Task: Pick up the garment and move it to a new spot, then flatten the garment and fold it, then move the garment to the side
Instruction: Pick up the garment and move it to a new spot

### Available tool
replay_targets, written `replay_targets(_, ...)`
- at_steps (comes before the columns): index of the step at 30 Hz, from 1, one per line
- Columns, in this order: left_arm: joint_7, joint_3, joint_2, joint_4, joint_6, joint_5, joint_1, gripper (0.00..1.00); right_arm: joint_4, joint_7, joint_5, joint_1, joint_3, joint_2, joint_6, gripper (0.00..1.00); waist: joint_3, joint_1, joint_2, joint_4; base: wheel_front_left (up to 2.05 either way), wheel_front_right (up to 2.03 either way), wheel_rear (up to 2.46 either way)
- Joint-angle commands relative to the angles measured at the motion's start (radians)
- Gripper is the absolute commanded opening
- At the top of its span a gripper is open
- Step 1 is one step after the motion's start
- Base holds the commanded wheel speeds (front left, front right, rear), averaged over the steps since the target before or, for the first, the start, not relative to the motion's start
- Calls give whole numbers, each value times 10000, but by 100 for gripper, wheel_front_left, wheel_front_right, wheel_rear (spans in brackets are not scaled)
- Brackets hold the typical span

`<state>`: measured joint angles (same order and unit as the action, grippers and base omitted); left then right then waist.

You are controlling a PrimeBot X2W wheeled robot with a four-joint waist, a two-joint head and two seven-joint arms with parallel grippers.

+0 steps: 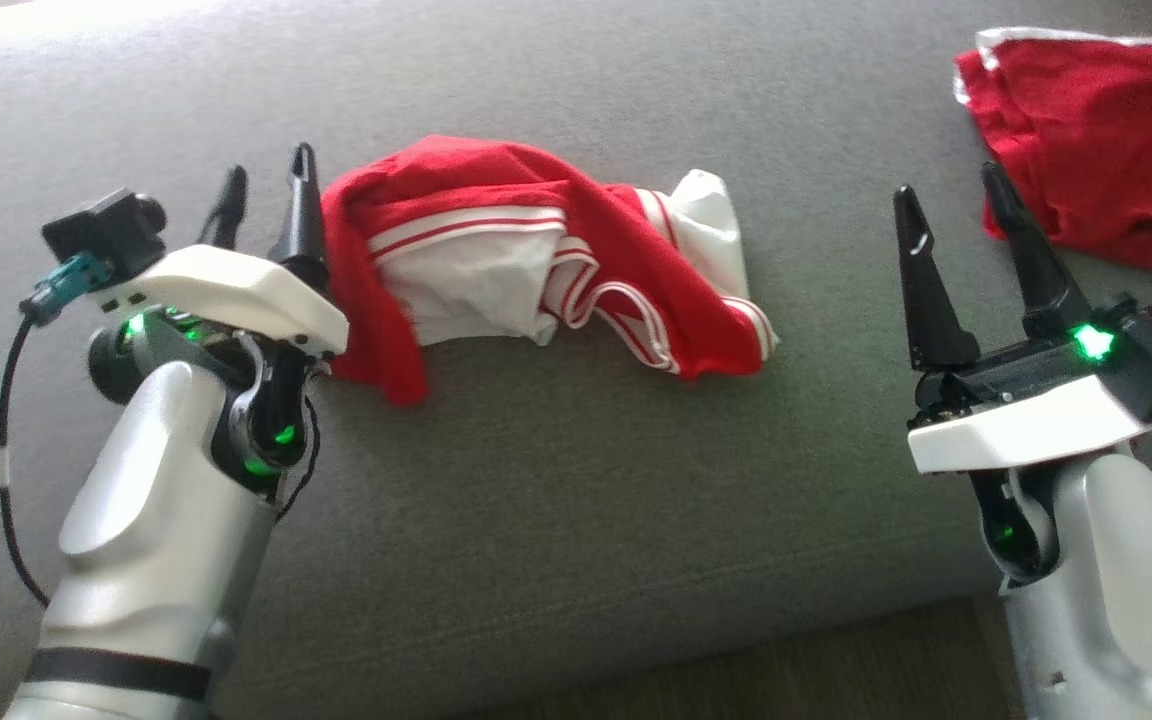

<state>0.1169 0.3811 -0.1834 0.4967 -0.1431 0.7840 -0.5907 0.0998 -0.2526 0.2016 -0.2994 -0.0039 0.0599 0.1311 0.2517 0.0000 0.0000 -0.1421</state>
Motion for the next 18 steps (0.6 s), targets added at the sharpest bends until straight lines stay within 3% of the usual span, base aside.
replay_targets(1,677,-320,-359,-358,92,-344,-319,100,-338,-91,-204,-262,249,-97,-4,100,-205,0,0,395,0,0,0)
replay_targets(11,1440,-500,-1036,-2369,-397,-2436,1126,100,-108,-91,-448,353,320,-97,-4,100,-1033,0,0,1417,0,0,0)
replay_targets(15,1445,-891,-932,-3516,-710,-3488,2487,100,73,-91,-426,702,325,-97,-4,100,-1282,0,0,1709,0,0,0)
replay_targets(18,1446,-801,-616,-3814,-673,-4187,3583,100,220,-91,-407,988,340,-97,-4,100,-1374,0,0,1832,0,0,0)
